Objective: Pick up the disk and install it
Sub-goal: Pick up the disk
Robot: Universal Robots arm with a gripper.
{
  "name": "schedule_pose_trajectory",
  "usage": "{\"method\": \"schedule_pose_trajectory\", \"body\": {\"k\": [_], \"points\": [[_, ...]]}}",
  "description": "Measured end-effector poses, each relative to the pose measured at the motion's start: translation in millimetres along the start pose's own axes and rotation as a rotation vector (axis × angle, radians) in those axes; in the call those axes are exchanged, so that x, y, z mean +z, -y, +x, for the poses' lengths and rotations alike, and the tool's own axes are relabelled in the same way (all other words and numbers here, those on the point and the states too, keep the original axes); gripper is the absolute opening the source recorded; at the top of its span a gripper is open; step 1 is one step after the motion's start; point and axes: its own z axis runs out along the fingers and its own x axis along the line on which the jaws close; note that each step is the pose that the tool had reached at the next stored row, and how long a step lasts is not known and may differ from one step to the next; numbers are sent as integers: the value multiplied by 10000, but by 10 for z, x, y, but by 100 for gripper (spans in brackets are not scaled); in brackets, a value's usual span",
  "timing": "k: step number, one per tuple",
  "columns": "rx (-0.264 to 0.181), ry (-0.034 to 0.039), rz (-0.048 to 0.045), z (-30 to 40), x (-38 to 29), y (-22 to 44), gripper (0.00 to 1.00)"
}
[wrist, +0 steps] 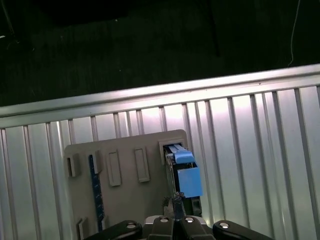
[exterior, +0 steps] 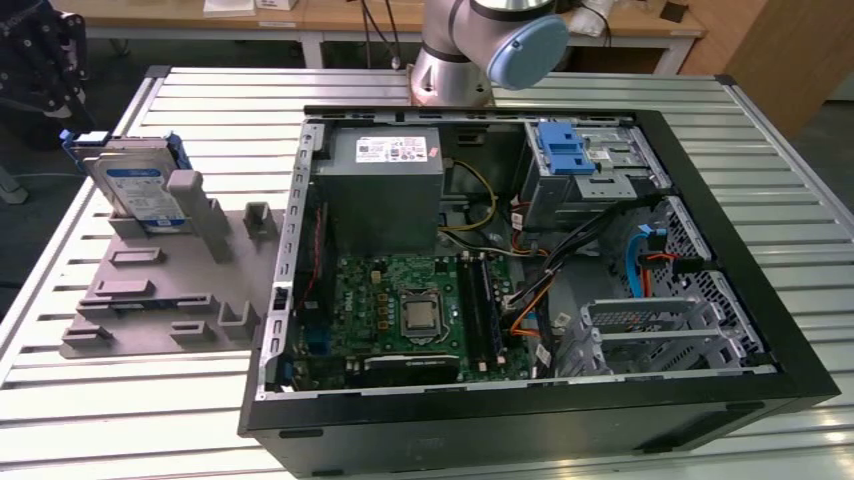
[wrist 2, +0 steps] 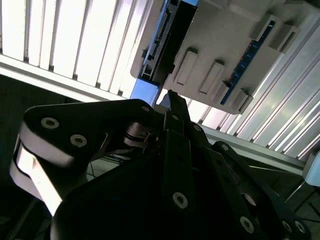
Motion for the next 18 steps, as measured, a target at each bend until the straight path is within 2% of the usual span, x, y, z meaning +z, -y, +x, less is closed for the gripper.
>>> {"method": "schedule_pose_trajectory", "body": {"k": [14, 15, 16, 18], "points": [[-184, -4, 0, 0, 0, -2, 11], [-186, -5, 0, 0, 0, -2, 17], [-186, -6, 0, 0, 0, -2, 17], [-189, -9, 0, 0, 1, -2, 29]]}}
